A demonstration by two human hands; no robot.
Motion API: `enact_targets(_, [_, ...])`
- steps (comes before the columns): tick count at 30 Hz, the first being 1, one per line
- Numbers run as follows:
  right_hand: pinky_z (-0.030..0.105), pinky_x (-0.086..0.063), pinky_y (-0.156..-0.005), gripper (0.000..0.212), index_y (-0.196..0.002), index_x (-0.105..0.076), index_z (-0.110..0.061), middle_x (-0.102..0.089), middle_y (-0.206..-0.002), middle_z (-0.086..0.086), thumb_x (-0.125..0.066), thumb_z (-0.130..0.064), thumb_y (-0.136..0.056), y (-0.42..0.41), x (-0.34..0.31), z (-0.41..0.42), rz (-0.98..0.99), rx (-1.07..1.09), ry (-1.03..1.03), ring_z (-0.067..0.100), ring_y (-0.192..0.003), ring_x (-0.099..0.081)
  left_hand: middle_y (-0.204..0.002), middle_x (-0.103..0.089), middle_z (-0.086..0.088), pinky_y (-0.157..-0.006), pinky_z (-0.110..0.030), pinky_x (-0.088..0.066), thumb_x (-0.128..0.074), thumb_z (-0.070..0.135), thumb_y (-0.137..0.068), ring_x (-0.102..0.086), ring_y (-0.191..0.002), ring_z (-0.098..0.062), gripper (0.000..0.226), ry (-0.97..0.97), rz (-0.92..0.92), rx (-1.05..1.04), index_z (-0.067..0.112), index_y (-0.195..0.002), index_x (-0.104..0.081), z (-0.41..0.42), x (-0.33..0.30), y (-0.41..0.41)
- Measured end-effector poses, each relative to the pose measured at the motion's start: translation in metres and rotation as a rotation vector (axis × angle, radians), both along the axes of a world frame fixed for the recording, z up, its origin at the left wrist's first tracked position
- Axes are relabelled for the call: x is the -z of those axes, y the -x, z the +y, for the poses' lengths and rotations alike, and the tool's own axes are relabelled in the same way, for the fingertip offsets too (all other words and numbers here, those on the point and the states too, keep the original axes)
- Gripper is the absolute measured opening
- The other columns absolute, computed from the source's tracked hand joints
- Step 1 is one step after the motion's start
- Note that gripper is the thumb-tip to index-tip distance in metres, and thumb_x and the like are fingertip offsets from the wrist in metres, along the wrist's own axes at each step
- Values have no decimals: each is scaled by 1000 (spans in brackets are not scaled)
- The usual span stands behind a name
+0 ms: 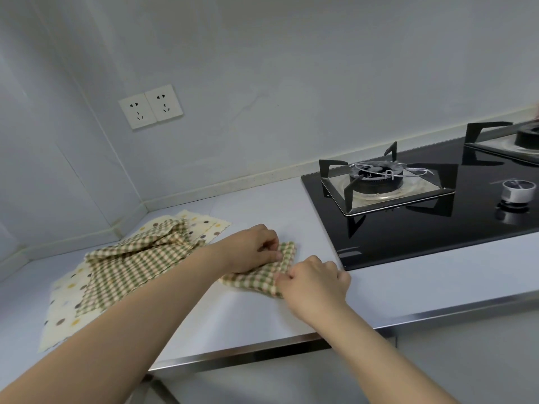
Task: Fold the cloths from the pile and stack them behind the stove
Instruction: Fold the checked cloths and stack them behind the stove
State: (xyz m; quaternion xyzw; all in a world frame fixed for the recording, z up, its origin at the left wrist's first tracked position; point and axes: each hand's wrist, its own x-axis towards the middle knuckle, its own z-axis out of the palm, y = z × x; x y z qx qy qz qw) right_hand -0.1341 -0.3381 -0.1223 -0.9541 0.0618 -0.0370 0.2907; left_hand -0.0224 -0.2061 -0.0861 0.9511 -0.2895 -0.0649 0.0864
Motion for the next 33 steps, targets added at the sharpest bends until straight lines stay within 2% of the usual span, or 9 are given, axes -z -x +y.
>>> enact_targets(5, [37,-25,-94,35,-104,-63,-19,-44,-108,-1,-35,-38,-95,9,3,0,-47,-12,108,24,-111,-37,-108,-49,8,-76,-24,-37,-57,42,-93,-52,-90,-12,11,0,-6,-1,32,-91,-52,-1,3,1])
enact_targets(9, [38,-26,-98,36,-119,-48,-20,-35,-127,0,-46,-41,-89,-6,3,-8,-163,-32,56,23,-120,-31,-112,-49,10,-87,-24,-39,-57,39,-94,-52,-98,-11,11,41,-5,-14,30,-100,-57,3,7,2])
enact_targets(12, [40,-19,-106,44,-138,-35,-23,-21,-149,-4,-37,-40,-97,-26,2,-21,-234,-194,156,20,-134,-21,-119,-49,14,-97,-20,-36,-55,28,-96,-50,-107,-5,16,104,35,-32,30,-110,-61,15,4,5])
enact_targets(14, [42,-15,-109,48,-142,-35,-22,-26,-152,-6,-27,-44,-100,-33,2,-29,-165,-296,330,19,-135,-23,-130,-44,16,-101,-16,-29,-53,25,-97,-46,-114,0,27,81,40,-17,31,-122,-61,25,4,9])
enact_targets(16, [49,-9,-113,57,-146,-30,-21,-27,-153,-6,-21,-51,-100,-35,2,-34,-62,-344,453,22,-137,-24,-138,-38,15,-107,-17,-26,-51,24,-99,-42,-122,-1,35,76,48,-11,30,-132,-56,34,8,15])
enact_targets(20, [64,9,-111,75,-153,-16,-20,-17,-159,-5,-23,-66,-93,-37,-11,-36,127,-395,517,25,-144,-15,-150,-28,13,-116,-20,-15,-48,27,-101,-27,-138,-4,44,86,66,3,29,-144,-42,48,20,24])
enact_targets(28, [70,15,-105,101,-150,-26,-24,-28,-155,-6,-38,-87,-72,-46,-30,-33,308,-415,587,27,-143,-22,-155,-5,29,-116,-26,1,-56,51,-91,-1,-142,2,68,16,305,-19,46,-149,-21,53,10,26])
enact_targets(31, [70,15,-105,105,-149,-26,-24,-29,-154,-5,-42,-89,-68,-47,-34,-31,336,-411,620,28,-142,-22,-154,-3,31,-120,-33,1,-58,56,-89,1,-143,0,70,-31,327,-23,53,-147,-19,56,7,20])
enact_targets(33, [68,9,-108,105,-149,-26,-24,-30,-152,-4,-47,-87,-67,-48,-36,-30,342,-414,593,28,-141,-23,-154,-4,31,-119,-34,0,-62,56,-86,-2,-141,1,71,-12,368,-30,56,-144,-22,58,7,18])
